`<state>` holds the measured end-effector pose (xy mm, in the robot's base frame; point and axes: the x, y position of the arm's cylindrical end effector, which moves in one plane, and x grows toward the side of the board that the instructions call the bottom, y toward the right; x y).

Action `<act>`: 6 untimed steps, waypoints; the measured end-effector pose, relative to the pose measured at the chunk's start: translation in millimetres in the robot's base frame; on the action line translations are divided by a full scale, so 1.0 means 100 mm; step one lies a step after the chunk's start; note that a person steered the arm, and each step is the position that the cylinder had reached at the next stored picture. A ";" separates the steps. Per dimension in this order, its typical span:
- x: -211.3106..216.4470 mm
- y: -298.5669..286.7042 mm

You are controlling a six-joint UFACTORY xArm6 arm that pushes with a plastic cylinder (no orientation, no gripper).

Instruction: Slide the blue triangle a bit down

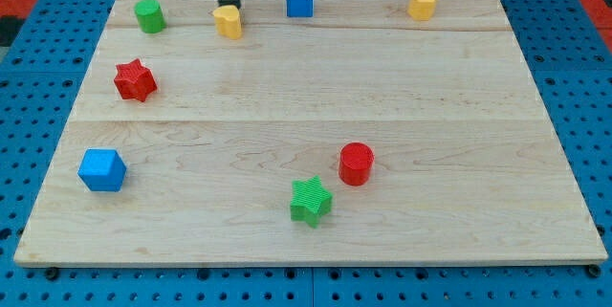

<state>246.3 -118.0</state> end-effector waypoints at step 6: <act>-0.24 1.61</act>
